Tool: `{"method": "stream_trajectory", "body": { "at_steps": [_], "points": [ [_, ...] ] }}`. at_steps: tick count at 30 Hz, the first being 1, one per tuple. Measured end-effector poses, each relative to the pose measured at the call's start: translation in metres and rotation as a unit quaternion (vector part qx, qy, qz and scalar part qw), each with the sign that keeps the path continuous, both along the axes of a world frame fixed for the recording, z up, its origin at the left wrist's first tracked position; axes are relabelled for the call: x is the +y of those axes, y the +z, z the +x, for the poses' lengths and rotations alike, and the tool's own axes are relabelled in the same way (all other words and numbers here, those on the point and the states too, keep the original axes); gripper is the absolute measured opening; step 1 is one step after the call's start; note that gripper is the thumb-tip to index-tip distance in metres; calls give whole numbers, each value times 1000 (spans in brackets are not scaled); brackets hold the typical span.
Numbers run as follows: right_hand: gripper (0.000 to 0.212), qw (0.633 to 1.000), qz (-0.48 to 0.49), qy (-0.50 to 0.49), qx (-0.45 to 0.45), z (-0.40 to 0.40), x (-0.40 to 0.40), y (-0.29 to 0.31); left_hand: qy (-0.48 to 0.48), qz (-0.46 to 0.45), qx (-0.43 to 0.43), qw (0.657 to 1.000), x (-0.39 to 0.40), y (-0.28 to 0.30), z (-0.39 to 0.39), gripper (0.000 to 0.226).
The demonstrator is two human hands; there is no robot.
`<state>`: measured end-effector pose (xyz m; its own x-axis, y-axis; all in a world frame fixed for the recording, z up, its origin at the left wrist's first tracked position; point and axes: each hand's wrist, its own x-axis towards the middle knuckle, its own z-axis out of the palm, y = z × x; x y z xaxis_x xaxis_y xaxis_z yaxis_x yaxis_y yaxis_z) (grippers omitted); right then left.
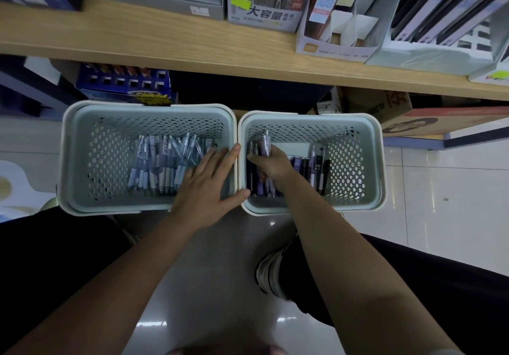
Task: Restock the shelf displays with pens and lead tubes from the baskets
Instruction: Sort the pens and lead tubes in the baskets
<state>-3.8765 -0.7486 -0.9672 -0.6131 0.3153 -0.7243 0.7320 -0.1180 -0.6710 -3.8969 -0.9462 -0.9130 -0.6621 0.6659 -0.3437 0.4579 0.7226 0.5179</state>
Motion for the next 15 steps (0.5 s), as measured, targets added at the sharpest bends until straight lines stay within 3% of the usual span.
{"method": "stream_trajectory", "body": {
  "at_steps": [8, 15],
  "points": [
    [34, 996, -53, -69, -23, 5, 7, -18, -1, 9, -6, 1000, -1, -2, -1, 87],
    [31, 998, 5, -65, -11, 0, 3, -24, 3, 16, -10, 1000, -1, -2, 0, 87]
  ]
}}
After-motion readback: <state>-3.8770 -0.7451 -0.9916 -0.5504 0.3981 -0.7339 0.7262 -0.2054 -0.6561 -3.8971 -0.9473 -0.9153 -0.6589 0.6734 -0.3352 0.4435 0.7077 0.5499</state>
